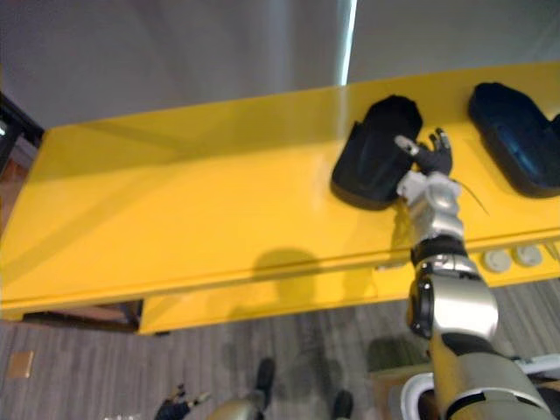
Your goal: Walk over and take plastic housings, then place them on the shelf
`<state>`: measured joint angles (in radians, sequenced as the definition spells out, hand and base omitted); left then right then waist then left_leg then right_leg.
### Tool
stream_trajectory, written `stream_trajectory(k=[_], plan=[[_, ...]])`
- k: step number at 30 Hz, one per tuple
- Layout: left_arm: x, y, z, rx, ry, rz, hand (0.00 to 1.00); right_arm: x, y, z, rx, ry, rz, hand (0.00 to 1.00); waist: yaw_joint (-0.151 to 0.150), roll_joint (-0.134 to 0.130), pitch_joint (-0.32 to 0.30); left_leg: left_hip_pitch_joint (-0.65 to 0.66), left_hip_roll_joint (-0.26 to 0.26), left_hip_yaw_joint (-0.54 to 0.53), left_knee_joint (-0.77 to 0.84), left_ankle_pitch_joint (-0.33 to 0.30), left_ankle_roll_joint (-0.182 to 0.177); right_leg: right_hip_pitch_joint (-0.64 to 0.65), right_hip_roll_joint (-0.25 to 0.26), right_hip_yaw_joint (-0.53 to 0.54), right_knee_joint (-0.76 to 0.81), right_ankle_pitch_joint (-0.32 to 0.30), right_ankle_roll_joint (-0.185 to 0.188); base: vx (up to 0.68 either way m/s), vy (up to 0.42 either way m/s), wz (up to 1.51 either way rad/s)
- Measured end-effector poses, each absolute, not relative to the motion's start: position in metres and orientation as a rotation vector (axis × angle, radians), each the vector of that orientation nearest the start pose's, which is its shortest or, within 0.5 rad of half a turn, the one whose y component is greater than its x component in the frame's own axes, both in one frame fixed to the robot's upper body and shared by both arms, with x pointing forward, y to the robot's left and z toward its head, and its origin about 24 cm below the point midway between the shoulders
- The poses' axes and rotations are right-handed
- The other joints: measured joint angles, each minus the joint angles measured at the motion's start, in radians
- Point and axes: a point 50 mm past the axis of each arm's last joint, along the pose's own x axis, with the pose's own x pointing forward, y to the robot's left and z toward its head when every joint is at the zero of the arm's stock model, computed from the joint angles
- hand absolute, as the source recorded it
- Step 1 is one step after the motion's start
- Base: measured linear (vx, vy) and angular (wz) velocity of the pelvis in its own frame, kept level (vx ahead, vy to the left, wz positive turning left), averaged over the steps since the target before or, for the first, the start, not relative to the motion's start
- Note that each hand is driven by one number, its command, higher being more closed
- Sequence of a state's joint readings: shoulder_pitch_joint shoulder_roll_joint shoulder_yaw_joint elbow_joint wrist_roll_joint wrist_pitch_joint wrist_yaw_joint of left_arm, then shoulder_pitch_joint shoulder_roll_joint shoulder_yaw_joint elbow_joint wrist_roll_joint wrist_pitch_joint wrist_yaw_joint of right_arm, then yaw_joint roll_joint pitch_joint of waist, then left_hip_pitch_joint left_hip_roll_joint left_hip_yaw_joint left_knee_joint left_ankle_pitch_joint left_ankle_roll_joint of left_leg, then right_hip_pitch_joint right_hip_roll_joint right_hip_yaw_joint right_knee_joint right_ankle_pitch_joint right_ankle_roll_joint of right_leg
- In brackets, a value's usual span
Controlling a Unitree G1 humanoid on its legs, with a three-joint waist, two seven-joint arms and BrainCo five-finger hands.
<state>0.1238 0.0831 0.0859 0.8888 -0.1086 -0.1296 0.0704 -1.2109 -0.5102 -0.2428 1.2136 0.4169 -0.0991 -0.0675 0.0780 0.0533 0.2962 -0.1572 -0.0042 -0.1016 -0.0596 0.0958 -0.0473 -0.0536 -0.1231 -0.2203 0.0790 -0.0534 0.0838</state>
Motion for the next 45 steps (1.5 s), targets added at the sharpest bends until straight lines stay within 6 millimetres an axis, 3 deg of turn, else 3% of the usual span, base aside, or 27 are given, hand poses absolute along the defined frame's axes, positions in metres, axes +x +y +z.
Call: stream_trajectory(k=[1, 3, 7, 12, 23, 31, 36, 45], plan=[[0.13, 0.201, -0.138, -0.019, 0.839, 0.255, 0.0, 0.406, -0.283, 0.254, 0.275, -0.273, -0.364, 0.0, 0.0, 0.01, 0.035, -0.039, 0.0, -0.001, 0.046, -0.01, 0.001, -0.042, -0.003, 0.001, 0.056, -0.01, -0.015, -0.12, 0.039, 0.08], [0.143, 0.203, -0.133, -0.001, 0.809, 0.239, 0.0, 0.403, -0.289, 0.277, 0.276, -0.331, -0.373, 0.0, 0.0, 0.008, 0.079, -0.086, -0.008, -0.004, 0.098, -0.023, 0.002, -0.097, -0.015, 0.004, 0.135, -0.041, -0.019, -0.13, 0.035, 0.1], [0.155, 0.203, -0.129, 0.002, 0.778, 0.236, 0.0, 0.399, -0.292, 0.291, 0.3, -0.391, -0.388, 0.0, 0.018, 0.001, 0.105, -0.156, -0.021, 0.0, 0.188, -0.053, -0.003, -0.174, -0.039, 0.011, 0.248, -0.11, -0.006, -0.12, -0.008, 0.04], [0.157, 0.202, -0.127, 0.003, 0.768, 0.235, 0.0, 0.398, -0.286, 0.295, 0.294, -0.427, -0.367, 0.0, 0.019, 0.002, 0.105, -0.176, -0.003, 0.006, 0.208, -0.06, -0.01, -0.207, -0.036, 0.01, 0.297, -0.138, -0.013, -0.06, -0.043, -0.03], [0.177, 0.189, -0.116, 0.019, 0.683, 0.165, 0.0, 0.397, -0.282, 0.301, 0.216, -0.449, -0.352, 0.0, 0.023, 0.007, 0.102, -0.178, -0.002, 0.025, 0.201, -0.06, -0.01, -0.21, -0.042, 0.002, 0.301, -0.14, -0.014, 0.01, 0.005, 0.02], [0.178, 0.182, -0.116, 0.015, 0.678, 0.144, 0.0, 0.386, -0.293, 0.328, 0.118, -0.52, -0.362, 0.0, 0.029, 0.022, 0.091, -0.177, -0.011, -0.001, 0.162, -0.04, -0.017, -0.21, -0.051, -0.026, 0.301, -0.148, -0.017, 0.0, 0.002, 0.1], [0.176, 0.176, -0.118, -0.003, 0.69, 0.133, 0.0, 0.387, -0.289, 0.328, 0.048, -0.509, -0.343, 0.0, 0.049, 0.035, 0.076, -0.16, -0.011, -0.009, 0.13, -0.023, -0.023, -0.209, -0.052, -0.031, 0.31, -0.156, -0.017, 0.01, -0.019, 0.05], [0.175, 0.176, -0.119, -0.001, 0.696, 0.128, 0.0, 0.392, -0.277, 0.326, -0.056, -0.484, -0.278, 0.0, 0.054, 0.038, 0.072, -0.146, -0.007, -0.028, 0.076, 0.011, -0.03, -0.211, -0.051, -0.052, 0.311, -0.158, -0.02, 0.0, -0.015, 0.05]])
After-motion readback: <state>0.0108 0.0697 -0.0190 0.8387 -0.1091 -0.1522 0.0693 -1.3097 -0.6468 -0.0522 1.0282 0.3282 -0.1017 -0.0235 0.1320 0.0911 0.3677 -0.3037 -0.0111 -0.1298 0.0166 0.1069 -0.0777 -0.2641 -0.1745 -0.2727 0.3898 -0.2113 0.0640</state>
